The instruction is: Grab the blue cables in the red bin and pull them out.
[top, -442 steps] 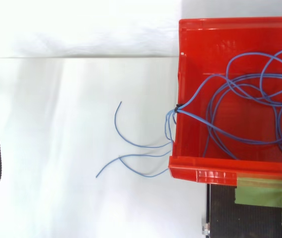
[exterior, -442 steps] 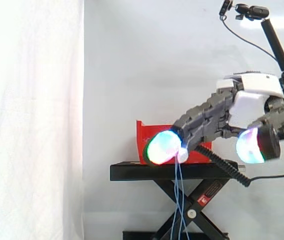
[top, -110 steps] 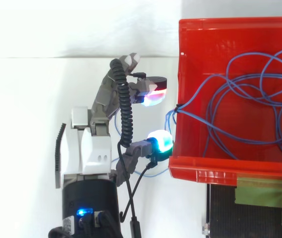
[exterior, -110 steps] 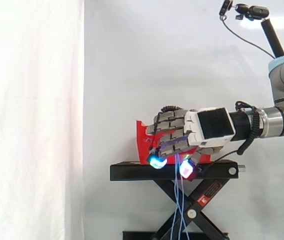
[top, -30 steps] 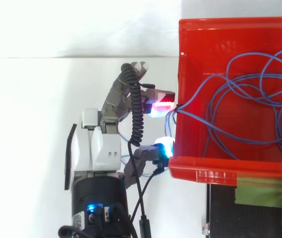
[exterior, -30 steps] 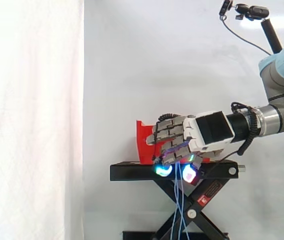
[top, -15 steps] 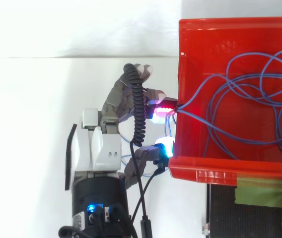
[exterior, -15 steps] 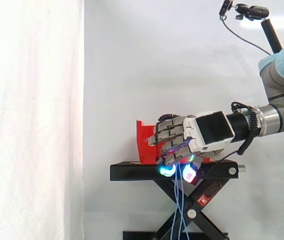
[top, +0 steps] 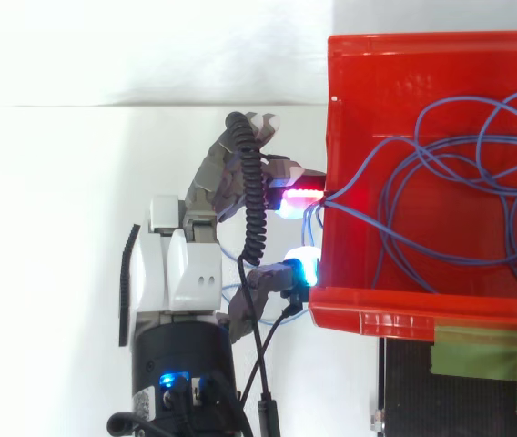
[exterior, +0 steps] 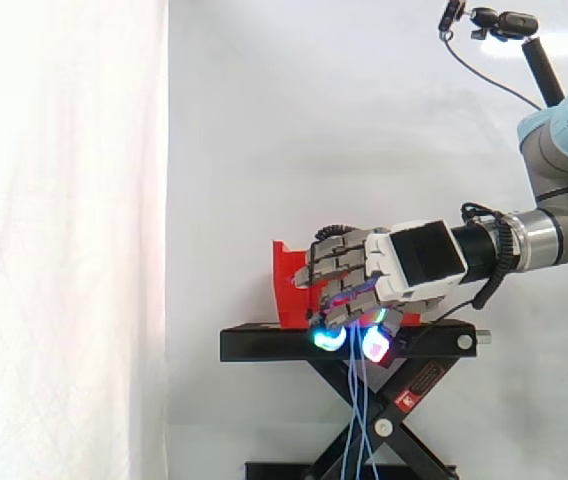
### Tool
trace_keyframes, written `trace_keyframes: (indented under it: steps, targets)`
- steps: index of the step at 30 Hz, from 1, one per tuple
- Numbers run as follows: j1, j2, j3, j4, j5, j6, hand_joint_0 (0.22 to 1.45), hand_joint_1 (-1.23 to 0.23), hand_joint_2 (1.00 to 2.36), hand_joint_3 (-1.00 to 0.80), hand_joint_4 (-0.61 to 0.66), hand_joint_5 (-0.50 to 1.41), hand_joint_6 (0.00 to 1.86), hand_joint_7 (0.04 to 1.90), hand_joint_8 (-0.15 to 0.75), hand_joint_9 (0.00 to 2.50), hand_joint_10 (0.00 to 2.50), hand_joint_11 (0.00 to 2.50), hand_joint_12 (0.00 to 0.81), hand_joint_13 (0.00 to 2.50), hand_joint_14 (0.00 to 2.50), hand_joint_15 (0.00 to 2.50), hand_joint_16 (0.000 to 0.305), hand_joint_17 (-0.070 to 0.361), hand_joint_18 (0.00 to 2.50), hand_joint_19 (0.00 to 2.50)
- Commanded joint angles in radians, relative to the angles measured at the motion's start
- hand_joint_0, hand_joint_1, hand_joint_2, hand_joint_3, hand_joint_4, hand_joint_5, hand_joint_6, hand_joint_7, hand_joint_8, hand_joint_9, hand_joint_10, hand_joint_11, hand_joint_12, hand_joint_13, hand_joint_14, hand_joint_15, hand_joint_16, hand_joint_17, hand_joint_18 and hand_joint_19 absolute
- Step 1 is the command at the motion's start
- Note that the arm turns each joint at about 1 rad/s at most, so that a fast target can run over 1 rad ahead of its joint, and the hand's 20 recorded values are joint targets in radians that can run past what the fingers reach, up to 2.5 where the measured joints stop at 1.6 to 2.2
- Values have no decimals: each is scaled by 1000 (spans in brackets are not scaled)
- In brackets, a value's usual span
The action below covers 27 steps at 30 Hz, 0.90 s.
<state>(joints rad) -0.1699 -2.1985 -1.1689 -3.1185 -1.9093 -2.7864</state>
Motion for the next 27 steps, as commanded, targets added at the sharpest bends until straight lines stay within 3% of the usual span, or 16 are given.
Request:
trace_keyframes:
  steps: [1, 9, 27]
  targets:
    - [0, -1, 0, 3, 0, 0, 752, -1039, 1000, -1000, -37, 785, 230, 771, 236, 846, 24, 658, 335, 526, 10, 241, 46, 104, 422, 332]
    - [1, -1, 0, 51, 1, 0, 747, -1037, 1000, -1000, -34, 784, 210, 769, 234, 842, 21, 657, 336, 525, 10, 243, 47, 105, 421, 327]
    - [0, -1, 0, 49, 1, 0, 750, -1036, 1000, -1000, -26, 812, 41, 809, 237, 842, 23, 657, 334, 521, 10, 243, 47, 105, 421, 339]
